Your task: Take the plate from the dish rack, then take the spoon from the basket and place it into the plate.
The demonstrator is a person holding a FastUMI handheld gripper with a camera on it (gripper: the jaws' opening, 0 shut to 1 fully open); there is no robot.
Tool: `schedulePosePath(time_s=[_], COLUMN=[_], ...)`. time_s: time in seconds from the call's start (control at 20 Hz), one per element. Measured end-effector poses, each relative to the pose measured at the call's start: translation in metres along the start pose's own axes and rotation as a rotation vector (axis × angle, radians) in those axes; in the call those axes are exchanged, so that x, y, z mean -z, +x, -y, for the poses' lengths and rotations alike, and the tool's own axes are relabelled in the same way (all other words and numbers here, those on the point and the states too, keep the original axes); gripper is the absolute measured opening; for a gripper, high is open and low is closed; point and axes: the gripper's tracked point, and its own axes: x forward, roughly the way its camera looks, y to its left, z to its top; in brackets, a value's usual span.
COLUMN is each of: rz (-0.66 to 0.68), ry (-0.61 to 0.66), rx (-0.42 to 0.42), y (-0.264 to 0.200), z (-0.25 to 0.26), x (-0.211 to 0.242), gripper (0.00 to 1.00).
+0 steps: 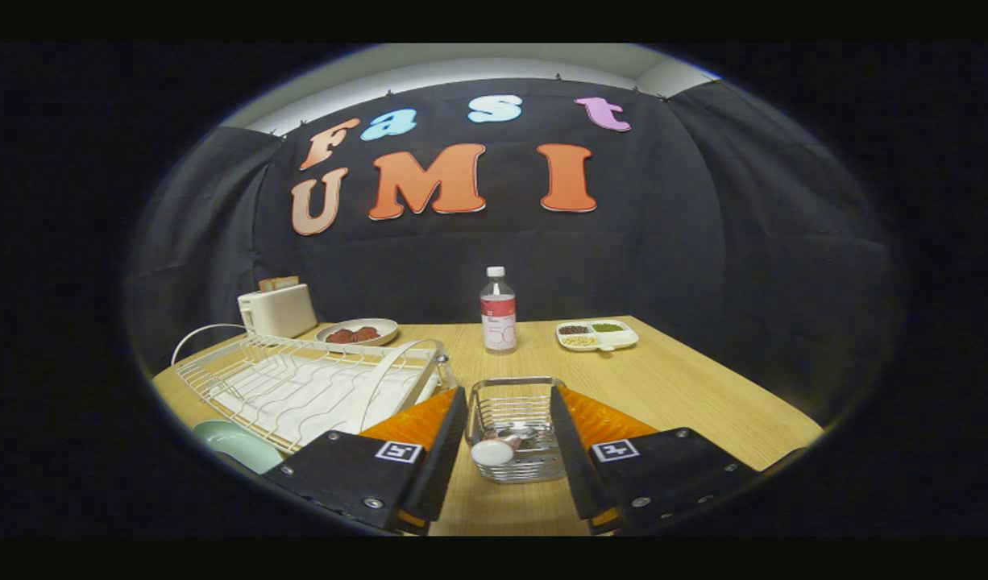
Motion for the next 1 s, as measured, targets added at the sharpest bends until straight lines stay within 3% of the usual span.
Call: schedulePosePath(time_s=[0.2, 0.3, 0.6, 1.0], rz=[-0.073, -0.069, -0.054, 0.083], ry=[0.068, 0.059, 0.104, -0.011], rx=[0.031, 0.139, 0.135, 0.154], y=[0.004, 0.004, -0.008, -0.058], z=[0.009, 0.036, 0.032, 0.011], x=[0.009, 0.005, -0.012, -0.078], gripper=[0.4, 0.15, 0.08, 0.07])
